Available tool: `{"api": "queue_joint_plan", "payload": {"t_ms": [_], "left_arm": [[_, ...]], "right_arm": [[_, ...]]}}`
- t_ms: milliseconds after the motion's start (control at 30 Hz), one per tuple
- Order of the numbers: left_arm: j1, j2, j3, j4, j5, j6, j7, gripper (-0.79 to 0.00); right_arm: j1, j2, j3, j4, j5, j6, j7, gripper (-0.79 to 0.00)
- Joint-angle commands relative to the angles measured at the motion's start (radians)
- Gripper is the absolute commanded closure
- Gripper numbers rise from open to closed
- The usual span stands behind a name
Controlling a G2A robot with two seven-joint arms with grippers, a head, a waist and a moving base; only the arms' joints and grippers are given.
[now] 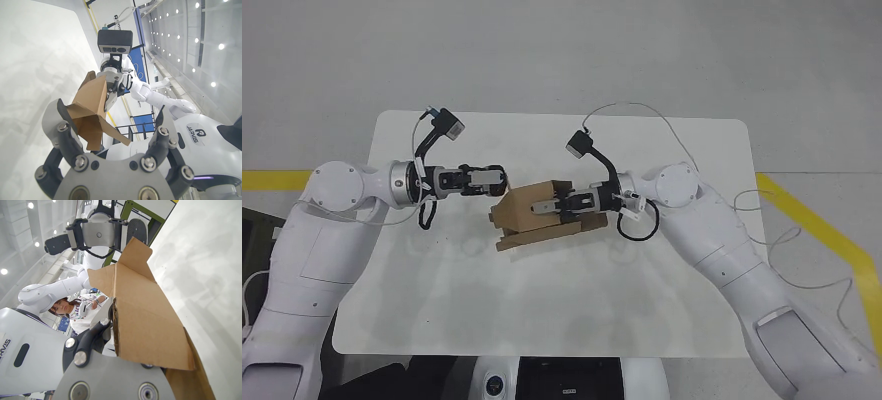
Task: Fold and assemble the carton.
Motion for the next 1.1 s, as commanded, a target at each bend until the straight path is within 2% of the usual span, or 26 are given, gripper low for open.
{"api": "queue_joint_plan", "payload": {"t_ms": [0,533,733,1067], "left_arm": [[-0.001,-0.002,0.006,-0.006,-0.007,0.000,-0.002,-0.785],[-0.002,-0.008,0.018,-0.015,0.000,-0.004,-0.007,-0.785],[0.004,-0.003,-0.011,-0.012,0.037,-0.010,0.023,-0.785],[0.032,0.001,-0.026,-0.064,0.045,-0.006,0.031,-0.785]], "right_arm": [[0.000,-0.004,-0.007,-0.003,0.002,0.001,0.008,0.000],[0.015,-0.029,-0.018,0.032,0.017,-0.011,0.020,0.000],[0.018,-0.022,0.026,0.054,-0.001,-0.024,-0.031,0.000],[-0.015,-0.008,0.085,0.018,-0.061,0.008,-0.150,0.000]]}}
